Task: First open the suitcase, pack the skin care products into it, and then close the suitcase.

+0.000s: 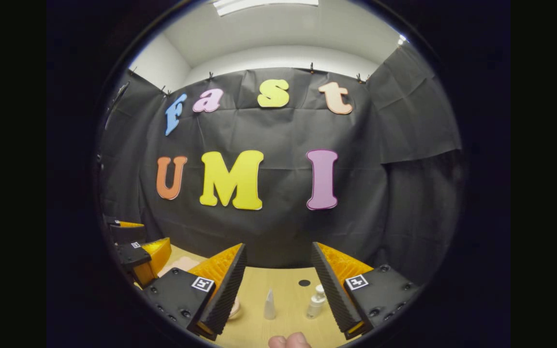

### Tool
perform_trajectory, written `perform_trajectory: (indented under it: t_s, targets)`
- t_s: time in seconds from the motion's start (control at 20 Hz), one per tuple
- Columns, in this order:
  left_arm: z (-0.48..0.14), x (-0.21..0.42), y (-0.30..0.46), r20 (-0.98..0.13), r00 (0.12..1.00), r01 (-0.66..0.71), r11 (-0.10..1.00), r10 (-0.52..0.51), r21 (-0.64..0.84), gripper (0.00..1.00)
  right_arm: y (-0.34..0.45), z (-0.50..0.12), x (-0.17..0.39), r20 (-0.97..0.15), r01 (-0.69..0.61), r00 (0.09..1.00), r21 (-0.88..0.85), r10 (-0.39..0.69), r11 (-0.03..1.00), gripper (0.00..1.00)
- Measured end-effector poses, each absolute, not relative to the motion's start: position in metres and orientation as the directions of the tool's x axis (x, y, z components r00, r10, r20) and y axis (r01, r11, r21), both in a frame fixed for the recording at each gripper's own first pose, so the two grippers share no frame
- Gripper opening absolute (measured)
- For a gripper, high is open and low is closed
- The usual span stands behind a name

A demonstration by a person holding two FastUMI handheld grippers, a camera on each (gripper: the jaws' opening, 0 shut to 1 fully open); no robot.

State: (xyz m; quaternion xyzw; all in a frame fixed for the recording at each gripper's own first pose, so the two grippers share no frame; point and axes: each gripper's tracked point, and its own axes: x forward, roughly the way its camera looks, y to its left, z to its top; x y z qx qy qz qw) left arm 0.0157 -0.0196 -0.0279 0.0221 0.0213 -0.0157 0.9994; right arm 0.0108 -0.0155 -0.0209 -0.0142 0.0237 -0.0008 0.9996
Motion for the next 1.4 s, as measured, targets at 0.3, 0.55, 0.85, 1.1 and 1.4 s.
perform_trajectory:
  t_s: [0.3, 0.55, 0.85, 1.1, 1.4]
  targets:
    - [-0.074, 0.030, -0.050, -0.126, 0.985, 0.134, 0.979, -0.114, 0.156, 0.99, -0.069, -0.045, 0.013, -0.092, 0.057, 0.994, -0.070, -0.064, 0.996, 0.81]
    - [-0.128, 0.040, -0.084, -0.239, 0.950, 0.273, 0.908, -0.202, 0.319, 0.99, -0.117, -0.082, 0.006, -0.177, 0.107, 0.976, -0.111, -0.125, 0.988, 0.80]
    - [-0.200, 0.067, -0.101, -0.362, 0.912, 0.381, 0.732, -0.195, 0.564, 0.98, -0.169, -0.097, 0.002, -0.182, 0.166, 0.965, -0.135, -0.189, 0.977, 0.80]
    - [-0.249, 0.078, -0.096, -0.469, 0.879, 0.420, 0.615, -0.091, 0.668, 0.98, -0.198, -0.117, 0.000, -0.207, 0.210, 0.950, -0.135, -0.234, 0.968, 0.80]
    - [-0.283, 0.098, -0.072, -0.539, 0.842, 0.440, 0.542, 0.030, 0.716, 0.86, -0.212, -0.125, 0.000, -0.215, 0.236, 0.941, -0.133, -0.261, 0.963, 0.80]
